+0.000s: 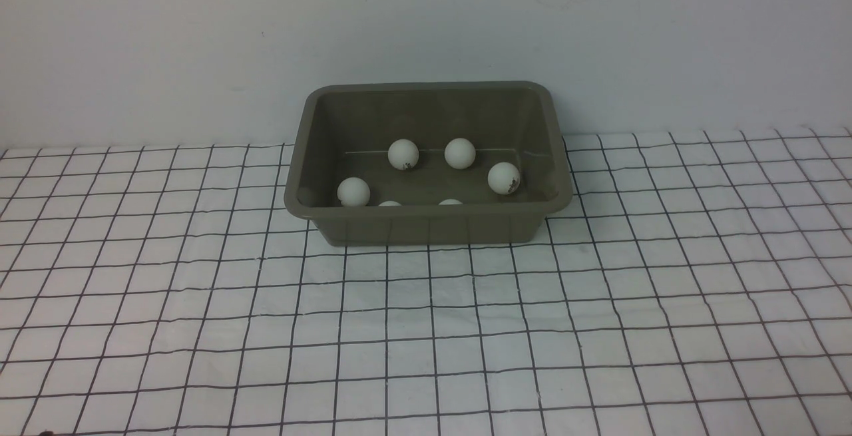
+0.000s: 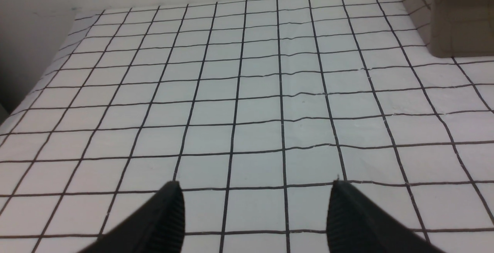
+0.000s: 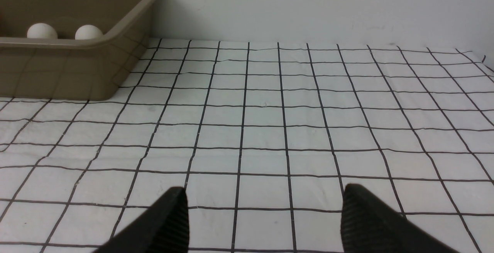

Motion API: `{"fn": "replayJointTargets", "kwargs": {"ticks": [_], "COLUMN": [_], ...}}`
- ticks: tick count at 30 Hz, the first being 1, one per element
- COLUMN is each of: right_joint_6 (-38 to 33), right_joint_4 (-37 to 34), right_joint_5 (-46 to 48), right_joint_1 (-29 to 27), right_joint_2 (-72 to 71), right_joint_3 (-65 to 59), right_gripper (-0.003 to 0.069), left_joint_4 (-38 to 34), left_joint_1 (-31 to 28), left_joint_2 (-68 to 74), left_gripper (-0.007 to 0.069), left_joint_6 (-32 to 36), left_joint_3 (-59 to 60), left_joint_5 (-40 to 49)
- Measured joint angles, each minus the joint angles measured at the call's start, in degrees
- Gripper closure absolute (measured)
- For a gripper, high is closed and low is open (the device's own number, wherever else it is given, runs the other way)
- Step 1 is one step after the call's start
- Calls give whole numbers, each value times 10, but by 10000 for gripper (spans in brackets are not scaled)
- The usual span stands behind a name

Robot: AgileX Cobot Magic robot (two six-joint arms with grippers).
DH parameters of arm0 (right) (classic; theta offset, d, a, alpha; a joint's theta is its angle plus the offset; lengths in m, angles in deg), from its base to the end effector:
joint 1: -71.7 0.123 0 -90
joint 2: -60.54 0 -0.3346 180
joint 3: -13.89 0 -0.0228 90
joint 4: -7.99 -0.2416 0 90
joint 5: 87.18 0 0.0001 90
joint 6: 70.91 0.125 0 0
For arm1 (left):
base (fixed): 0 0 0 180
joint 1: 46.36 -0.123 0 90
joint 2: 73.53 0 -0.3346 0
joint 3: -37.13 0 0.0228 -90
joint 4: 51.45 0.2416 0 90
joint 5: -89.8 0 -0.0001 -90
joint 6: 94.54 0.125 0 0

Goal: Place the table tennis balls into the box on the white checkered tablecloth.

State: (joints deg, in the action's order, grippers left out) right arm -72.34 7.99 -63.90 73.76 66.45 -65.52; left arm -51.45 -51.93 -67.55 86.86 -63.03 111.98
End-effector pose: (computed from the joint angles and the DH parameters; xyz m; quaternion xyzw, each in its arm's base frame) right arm 0.0245 0.0009 0.1599 -0.0247 0.8117 0.0032 0.5835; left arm 0.0252 0.0025 0.1595 -0.0294 0.8085 0.0357 0.5867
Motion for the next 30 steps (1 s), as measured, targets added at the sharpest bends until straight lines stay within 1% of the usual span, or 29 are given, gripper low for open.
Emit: {"fn": "replayJointTargets", "kwargs": {"ticks": [30], "right_joint_6": [-5], "right_joint_4": [0], "right_joint_5": [0], "right_joint_1": [0], "right_joint_2": [0], "right_joint_3": [0], "right_gripper": [177], "left_joint_4": [-11], "left_joint_1": [0], "left_joint_2": [0], "left_gripper": [177], "left_joint_6": [0], "left_joint_3": [0], "left_joint_5": [0]}}
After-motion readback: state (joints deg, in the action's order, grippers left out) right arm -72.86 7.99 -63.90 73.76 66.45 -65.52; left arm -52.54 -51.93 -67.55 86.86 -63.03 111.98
